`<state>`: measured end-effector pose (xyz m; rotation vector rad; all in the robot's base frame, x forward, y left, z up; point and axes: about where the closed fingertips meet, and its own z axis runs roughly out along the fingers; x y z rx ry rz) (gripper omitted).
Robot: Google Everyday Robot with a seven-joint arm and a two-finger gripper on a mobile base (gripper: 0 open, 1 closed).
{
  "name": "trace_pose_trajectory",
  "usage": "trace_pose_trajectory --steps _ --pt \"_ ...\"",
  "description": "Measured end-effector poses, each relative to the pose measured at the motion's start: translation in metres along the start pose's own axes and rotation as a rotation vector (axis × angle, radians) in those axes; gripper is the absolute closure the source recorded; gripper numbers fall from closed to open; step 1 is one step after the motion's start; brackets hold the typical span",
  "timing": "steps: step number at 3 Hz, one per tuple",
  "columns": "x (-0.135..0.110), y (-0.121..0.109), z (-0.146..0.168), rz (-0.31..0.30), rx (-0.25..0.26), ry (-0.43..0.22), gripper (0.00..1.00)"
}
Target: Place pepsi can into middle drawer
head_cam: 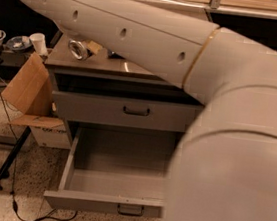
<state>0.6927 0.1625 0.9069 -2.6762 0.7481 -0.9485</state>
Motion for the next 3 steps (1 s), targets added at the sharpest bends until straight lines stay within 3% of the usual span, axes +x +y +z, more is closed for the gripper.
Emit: trace_pose_trajectory --steps 1,2,3 --pt "-0.025 0.028 -0.033 0.016 0.065 -0.045 1.00" --pt "-0.059 0.050 -0.045 0.001 0.103 -0.145 1.00" --pt "-0.100 0.077 -0.032 -0.012 0.095 -0.288 1.00"
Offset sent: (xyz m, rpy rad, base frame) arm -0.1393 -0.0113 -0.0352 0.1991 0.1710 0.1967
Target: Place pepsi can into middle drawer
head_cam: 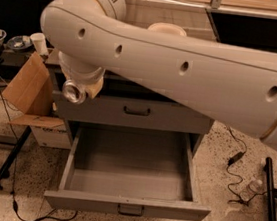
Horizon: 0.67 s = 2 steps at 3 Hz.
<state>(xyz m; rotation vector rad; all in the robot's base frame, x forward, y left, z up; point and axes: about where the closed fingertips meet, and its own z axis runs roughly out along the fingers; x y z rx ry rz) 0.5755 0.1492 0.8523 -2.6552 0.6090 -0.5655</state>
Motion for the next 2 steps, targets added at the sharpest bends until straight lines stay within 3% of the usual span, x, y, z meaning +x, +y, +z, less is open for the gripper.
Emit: trace_pose_trajectory --steps 2 --pt "-0.058 0.044 0.068 0.106 -0.008 -0.341 1.00"
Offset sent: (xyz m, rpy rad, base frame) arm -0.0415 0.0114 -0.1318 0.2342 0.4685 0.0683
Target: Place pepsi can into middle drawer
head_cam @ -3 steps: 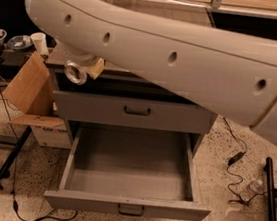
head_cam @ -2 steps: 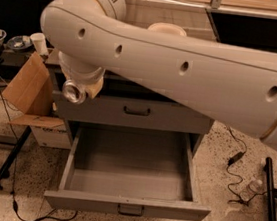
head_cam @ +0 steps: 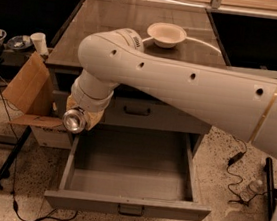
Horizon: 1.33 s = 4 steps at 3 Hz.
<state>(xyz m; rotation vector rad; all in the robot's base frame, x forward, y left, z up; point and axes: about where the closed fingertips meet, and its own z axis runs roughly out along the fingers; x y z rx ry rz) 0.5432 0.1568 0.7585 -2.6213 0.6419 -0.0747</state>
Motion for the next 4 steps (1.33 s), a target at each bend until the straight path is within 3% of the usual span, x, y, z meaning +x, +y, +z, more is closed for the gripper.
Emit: trace_pose_trajectory --steps 1,2,3,4 --pt "0.000 0.000 0.000 0.000 0.000 0.000 1.00" --pt "0.005 0.000 0.030 0.013 -0.021 -0.044 1.00" --pt "0.007 0.017 0.085 0.072 -0.048 -0.094 1.00" --pt "0.009 0.040 0.125 0.153 -0.072 -0.069 1.00"
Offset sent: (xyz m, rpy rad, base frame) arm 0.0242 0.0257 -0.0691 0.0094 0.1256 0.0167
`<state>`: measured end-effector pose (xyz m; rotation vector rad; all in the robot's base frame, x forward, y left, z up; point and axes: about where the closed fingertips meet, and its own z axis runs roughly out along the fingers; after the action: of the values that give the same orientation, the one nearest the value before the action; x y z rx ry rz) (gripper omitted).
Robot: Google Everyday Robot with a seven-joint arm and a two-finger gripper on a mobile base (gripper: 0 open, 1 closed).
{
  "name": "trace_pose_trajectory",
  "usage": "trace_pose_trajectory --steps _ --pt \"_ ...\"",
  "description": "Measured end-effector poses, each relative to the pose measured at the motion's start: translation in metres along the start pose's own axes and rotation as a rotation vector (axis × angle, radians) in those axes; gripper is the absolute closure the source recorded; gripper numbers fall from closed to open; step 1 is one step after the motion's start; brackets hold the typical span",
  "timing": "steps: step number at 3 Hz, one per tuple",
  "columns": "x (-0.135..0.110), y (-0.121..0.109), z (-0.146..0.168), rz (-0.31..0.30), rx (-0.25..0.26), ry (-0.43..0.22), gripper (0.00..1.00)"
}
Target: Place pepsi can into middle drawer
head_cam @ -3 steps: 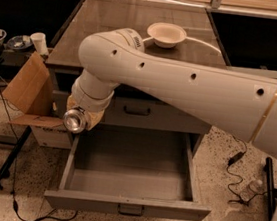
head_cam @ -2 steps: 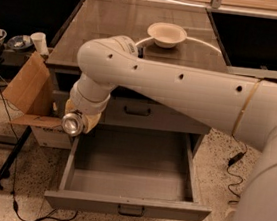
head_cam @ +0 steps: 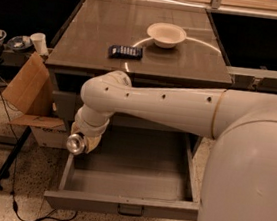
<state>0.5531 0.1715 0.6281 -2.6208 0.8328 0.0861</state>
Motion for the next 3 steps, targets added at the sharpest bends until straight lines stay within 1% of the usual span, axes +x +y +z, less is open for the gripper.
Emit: trace_pose_trajectory --steps 1,2,3 --pt "0.003 0.028 0.042 0.109 -0.060 0.035 1.00" --pt "0.014 0.053 0.082 0.266 -0.098 0.048 1.00" --pt "0.027 0.073 0.122 0.424 -0.116 0.016 1.00"
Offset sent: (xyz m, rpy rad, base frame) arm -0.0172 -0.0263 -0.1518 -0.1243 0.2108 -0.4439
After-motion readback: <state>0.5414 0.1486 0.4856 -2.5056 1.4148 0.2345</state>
